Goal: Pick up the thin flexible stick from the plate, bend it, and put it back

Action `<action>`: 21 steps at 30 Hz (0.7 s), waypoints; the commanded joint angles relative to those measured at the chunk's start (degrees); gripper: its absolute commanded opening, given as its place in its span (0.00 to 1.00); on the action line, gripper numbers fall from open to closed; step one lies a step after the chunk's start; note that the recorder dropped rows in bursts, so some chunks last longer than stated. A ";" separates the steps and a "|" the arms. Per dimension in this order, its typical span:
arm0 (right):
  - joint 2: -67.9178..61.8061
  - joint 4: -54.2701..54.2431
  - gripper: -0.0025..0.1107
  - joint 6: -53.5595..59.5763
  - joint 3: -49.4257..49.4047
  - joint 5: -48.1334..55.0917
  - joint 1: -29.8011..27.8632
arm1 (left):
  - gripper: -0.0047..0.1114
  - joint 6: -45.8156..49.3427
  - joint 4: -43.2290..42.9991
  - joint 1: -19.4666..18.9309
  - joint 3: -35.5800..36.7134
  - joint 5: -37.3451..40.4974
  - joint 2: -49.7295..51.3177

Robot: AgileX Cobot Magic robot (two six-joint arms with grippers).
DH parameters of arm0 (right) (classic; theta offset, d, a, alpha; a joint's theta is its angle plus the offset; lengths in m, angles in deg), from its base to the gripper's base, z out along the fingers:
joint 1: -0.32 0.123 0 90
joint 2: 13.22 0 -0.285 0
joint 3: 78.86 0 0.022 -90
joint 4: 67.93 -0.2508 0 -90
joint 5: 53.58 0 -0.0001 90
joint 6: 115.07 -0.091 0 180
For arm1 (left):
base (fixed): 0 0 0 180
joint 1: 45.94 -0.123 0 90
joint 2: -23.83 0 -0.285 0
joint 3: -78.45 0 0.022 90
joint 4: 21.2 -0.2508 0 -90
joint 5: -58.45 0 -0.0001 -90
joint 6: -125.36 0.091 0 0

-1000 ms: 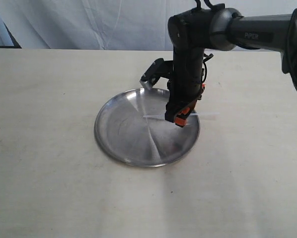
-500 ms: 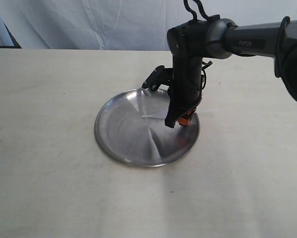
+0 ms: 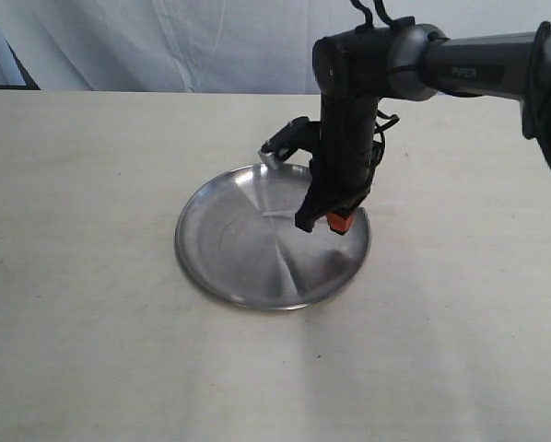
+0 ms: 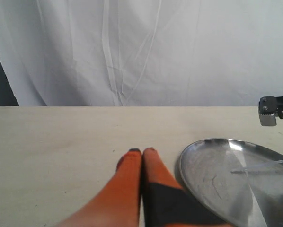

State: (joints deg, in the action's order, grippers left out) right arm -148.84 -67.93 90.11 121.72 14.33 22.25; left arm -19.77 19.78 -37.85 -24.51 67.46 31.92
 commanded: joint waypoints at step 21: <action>24.13 -17.69 0.01 -2.66 -18.23 -7.42 -0.16 | 0.04 0.10 -1.28 0.10 0.19 -4.56 -0.30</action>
State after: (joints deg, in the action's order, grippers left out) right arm -127.47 -84.79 86.68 109.74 10.90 22.25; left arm -19.77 19.34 -37.85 -24.51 66.86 31.92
